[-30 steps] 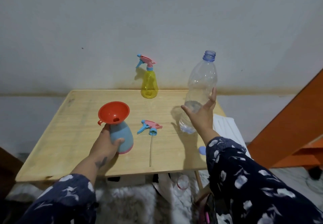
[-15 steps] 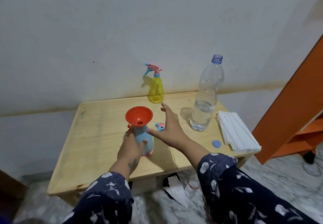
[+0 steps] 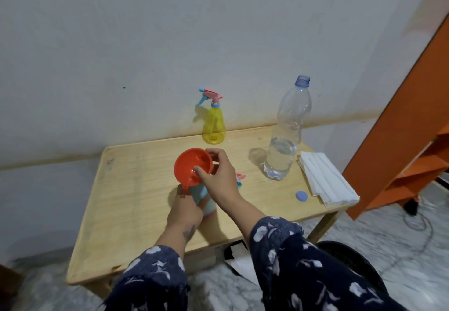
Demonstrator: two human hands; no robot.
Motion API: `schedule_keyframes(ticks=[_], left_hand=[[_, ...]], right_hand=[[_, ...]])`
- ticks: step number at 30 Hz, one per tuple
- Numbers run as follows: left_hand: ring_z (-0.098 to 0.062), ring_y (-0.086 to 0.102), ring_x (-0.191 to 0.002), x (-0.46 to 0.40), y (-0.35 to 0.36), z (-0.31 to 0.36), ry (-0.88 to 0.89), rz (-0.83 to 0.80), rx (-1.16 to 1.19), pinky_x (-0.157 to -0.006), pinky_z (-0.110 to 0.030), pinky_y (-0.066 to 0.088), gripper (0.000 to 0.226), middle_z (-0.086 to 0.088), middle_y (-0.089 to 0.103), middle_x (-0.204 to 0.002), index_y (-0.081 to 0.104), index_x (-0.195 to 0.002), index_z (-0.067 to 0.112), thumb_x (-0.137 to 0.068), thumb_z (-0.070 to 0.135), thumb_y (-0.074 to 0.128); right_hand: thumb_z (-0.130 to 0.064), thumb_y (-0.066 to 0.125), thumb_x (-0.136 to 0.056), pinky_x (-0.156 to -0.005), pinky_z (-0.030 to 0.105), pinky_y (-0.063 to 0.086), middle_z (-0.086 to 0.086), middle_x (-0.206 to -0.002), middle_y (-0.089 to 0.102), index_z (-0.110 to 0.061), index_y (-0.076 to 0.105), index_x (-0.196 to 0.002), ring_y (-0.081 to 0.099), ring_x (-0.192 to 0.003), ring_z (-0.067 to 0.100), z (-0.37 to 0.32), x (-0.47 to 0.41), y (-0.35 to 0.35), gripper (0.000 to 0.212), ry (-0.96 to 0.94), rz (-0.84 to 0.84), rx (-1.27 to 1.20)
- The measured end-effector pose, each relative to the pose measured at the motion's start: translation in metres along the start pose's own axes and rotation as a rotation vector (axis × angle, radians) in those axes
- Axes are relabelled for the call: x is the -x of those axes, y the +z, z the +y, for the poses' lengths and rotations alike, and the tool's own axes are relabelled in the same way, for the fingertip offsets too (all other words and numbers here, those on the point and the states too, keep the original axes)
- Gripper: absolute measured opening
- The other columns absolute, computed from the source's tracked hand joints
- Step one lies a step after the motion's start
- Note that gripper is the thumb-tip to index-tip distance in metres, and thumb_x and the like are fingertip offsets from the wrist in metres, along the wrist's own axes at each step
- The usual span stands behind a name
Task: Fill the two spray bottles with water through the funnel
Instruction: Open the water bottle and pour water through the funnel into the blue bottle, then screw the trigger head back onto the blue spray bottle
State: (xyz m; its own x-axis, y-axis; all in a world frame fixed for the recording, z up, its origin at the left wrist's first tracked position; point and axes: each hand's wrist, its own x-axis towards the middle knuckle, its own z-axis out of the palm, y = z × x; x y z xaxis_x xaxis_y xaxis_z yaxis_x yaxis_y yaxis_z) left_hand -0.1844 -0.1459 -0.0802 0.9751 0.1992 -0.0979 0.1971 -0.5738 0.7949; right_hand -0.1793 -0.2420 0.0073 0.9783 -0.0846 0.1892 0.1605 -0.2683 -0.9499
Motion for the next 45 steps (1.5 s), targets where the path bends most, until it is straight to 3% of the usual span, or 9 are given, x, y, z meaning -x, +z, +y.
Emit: schedule_keyframes(ticks=[4,9,14,24,30,34,39,42,45], left_hand=[[-0.030,0.056,-0.114,-0.005,0.001,-0.003,0.035,0.003,-0.007,-0.085,-0.033,0.046,0.064,-0.006,0.049,-0.136,0.036,-0.142,0.019,-0.089,0.039,0.065],[-0.029,0.057,-0.110,-0.005,0.001,-0.006,0.000,-0.003,0.024,-0.083,-0.032,0.045,0.070,-0.003,0.050,-0.134,0.031,-0.144,0.022,-0.087,0.043,0.066],[-0.016,0.055,-0.101,-0.006,0.000,-0.009,0.058,-0.004,0.125,-0.081,-0.030,0.045,0.062,0.004,0.055,-0.123,0.041,-0.137,0.024,-0.084,0.038,0.071],[-0.021,0.054,-0.111,-0.007,0.002,-0.017,0.145,-0.036,0.134,-0.079,-0.033,0.049,0.076,0.006,0.045,-0.134,0.020,-0.141,0.037,-0.083,0.038,0.069],[-0.010,0.054,-0.106,-0.007,0.003,-0.023,0.225,-0.023,0.201,-0.073,-0.027,0.051,0.076,0.018,0.042,-0.129,0.015,-0.115,0.071,-0.078,0.039,0.073],[-0.006,0.052,-0.113,-0.009,0.006,-0.032,0.233,0.035,0.209,-0.080,-0.033,0.055,0.078,0.034,0.037,-0.127,0.021,-0.125,0.065,-0.073,0.045,0.075],[0.000,0.049,-0.108,-0.014,0.011,-0.025,0.308,0.145,0.122,-0.075,-0.008,0.043,0.085,0.042,0.034,-0.121,0.026,-0.122,0.058,-0.064,0.034,0.083],[-0.012,0.052,-0.110,-0.013,0.012,-0.023,0.316,0.144,0.088,-0.080,-0.027,0.053,0.083,0.026,0.039,-0.122,0.029,-0.129,0.040,-0.059,0.048,0.072],[-0.023,0.055,-0.109,-0.016,0.015,-0.026,0.336,0.144,0.098,-0.083,-0.044,0.055,0.087,0.005,0.046,-0.123,0.033,-0.133,0.027,-0.063,0.030,0.085]], right_hand=[[-0.028,0.069,-0.084,-0.093,0.025,0.043,-0.005,-0.128,0.056,-0.032,0.051,-0.133,0.052,-0.117,0.015,-0.001,-0.012,-0.008,0.051,-0.005,-0.122,0.025],[-0.035,0.089,-0.059,-0.101,0.024,0.036,-0.009,-0.143,0.041,-0.037,0.033,-0.144,0.041,-0.128,0.010,0.003,-0.024,-0.021,0.102,0.069,-0.412,0.079],[-0.024,0.090,-0.058,-0.101,0.024,0.034,-0.005,-0.143,0.038,-0.032,0.025,-0.148,0.039,-0.129,0.011,0.003,-0.028,-0.023,0.112,-0.001,-0.479,0.187],[-0.032,0.088,-0.062,-0.094,0.031,0.049,-0.003,-0.126,0.046,-0.022,0.030,-0.137,0.053,-0.109,0.012,-0.010,-0.050,-0.031,0.096,0.079,-0.117,-0.084],[-0.040,0.085,-0.063,-0.092,0.029,0.042,0.004,-0.138,0.042,-0.019,0.018,-0.146,0.047,-0.118,0.020,0.044,-0.092,-0.054,0.108,0.203,0.020,0.224],[-0.043,0.081,-0.067,-0.103,0.045,0.042,0.009,-0.146,0.037,-0.017,0.014,-0.148,0.042,-0.130,0.030,0.087,-0.118,-0.058,0.108,0.335,0.035,0.428],[-0.040,0.078,-0.073,-0.102,0.051,0.041,0.012,-0.145,0.034,-0.014,0.013,-0.147,0.040,-0.129,0.036,0.115,-0.145,-0.052,0.102,0.420,0.075,0.566],[-0.039,0.076,-0.075,-0.098,0.049,0.043,0.014,-0.143,0.036,-0.011,0.013,-0.146,0.039,-0.127,0.036,0.125,-0.150,-0.051,0.099,0.459,0.092,0.651],[-0.037,0.077,-0.074,-0.101,0.049,0.040,0.016,-0.145,0.032,-0.012,0.006,-0.149,0.036,-0.130,0.037,0.129,-0.149,-0.052,0.106,0.457,0.083,0.670]])
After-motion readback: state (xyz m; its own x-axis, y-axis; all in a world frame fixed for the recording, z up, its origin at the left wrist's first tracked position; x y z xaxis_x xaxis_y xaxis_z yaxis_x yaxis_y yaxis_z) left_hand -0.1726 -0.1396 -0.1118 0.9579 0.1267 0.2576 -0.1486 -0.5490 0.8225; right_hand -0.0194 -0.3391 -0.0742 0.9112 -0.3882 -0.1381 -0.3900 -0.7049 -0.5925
